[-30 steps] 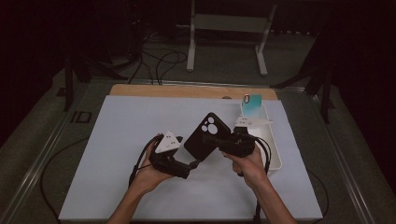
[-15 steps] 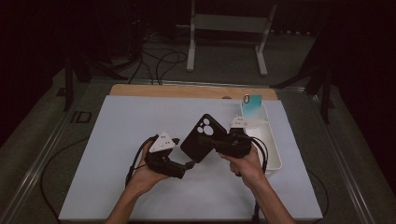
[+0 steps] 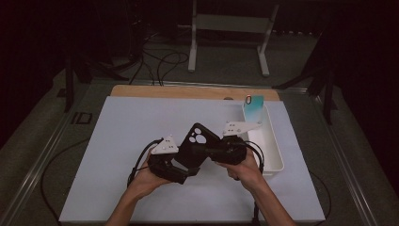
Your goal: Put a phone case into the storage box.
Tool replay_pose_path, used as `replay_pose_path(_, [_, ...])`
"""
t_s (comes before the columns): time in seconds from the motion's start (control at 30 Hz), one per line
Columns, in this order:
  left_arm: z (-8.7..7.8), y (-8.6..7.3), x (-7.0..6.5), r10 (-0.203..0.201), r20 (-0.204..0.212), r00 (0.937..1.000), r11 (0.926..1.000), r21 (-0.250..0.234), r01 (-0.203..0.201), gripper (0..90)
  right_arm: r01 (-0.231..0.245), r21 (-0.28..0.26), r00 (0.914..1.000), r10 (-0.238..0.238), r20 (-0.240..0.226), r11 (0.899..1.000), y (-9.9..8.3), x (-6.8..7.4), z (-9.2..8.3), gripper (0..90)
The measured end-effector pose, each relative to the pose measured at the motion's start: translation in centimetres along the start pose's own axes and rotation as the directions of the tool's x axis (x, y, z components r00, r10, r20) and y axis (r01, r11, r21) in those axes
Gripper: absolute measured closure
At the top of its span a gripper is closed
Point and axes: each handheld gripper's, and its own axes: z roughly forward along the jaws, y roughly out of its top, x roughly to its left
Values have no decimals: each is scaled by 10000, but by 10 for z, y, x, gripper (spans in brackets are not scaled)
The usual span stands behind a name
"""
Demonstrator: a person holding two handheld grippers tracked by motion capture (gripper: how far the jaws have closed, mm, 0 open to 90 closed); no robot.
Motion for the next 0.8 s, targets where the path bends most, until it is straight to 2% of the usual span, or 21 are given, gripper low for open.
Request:
replay_pose_path(0.13, [0,-1,0,99,229,9997,9999,58,-100,213,270,314,9994,-263,-215,9991,-1,3,5,864])
replay_pose_path(0.2, [-1,-1,0,134,181,9997,9999,19,-134,295,403,457,9991,-397,-153,9981,-1,2,6,863])
replay_pose_path(0.33, [-3,-1,0,186,333,9993,9998,-11,-185,447,378,490,9993,-379,7,9981,-2,1,5,859])
replay_pose_path(0.37, [-3,-2,1,182,485,9987,9998,-48,-180,447,409,479,9991,-414,105,9980,-2,0,4,851])
replay_pose_path(0.4, [-3,-3,2,206,513,9985,9998,-9,-205,514,335,461,9993,-344,175,9984,-2,-3,2,830])
replay_pose_path(0.5, [-5,-4,4,171,661,9977,9999,12,-173,632,400,535,9983,-422,405,9978,-3,-4,1,754])
replay_pose_path(0.53, [-5,-4,4,171,661,9977,9999,12,-173,673,400,535,9983,-422,405,9978,-3,-4,1,754])
replay_pose_path(0.57, [-6,-5,5,201,732,9971,9998,-51,-197,673,410,534,9980,-435,466,9977,-3,-4,1,716])
replay_pose_path(0.6, [-6,-5,5,199,750,9970,9997,-118,-191,761,351,467,9969,-383,692,9983,-4,-5,0,621])
replay_pose_path(0.67, [-6,-5,5,187,879,9960,9997,-194,-171,816,396,409,9953,-431,866,9984,-4,-5,1,540])
replay_pose_path(0.8, [-5,-4,4,216,581,9981,9994,-275,-200,846,341,332,9932,-376,1105,9989,-2,-3,5,411])
